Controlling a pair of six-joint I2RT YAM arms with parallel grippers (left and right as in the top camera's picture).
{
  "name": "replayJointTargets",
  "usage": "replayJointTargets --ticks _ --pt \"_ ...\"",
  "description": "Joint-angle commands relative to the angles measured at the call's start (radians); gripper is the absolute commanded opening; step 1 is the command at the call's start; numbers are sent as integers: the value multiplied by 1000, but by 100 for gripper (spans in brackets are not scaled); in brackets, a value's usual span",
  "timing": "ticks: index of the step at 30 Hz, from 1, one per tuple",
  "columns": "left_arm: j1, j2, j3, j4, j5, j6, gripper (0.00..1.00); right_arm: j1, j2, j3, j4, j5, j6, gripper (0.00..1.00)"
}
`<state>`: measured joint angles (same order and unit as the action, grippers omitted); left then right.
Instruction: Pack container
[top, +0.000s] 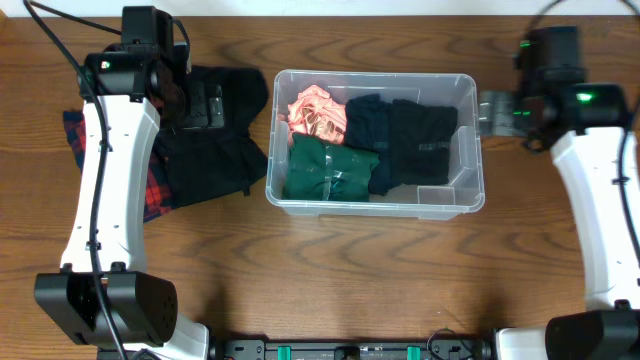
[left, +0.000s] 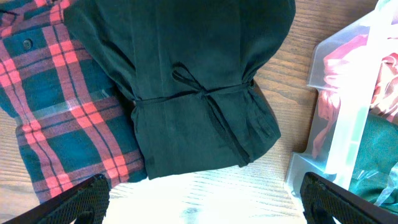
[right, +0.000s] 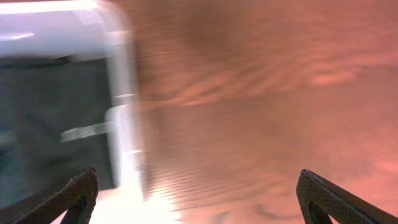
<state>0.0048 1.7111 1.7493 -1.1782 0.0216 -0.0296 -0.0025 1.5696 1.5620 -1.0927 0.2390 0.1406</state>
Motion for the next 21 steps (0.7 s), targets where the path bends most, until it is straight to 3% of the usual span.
replayJointTargets --ticks 1,12,16,21 --pt "2 4 19 -3 -11 -10 98 -83 -10 -6 -3 57 1 99" --pt "2 4 19 -3 -11 -10 98 -193 -10 -6 -3 56 1 99" --pt "2 4 19 81 -111 97 98 -193 -10 -6 -3 56 1 99" --pt "2 4 19 93 -116 97 98 -193 -10 -6 -3 56 1 99"
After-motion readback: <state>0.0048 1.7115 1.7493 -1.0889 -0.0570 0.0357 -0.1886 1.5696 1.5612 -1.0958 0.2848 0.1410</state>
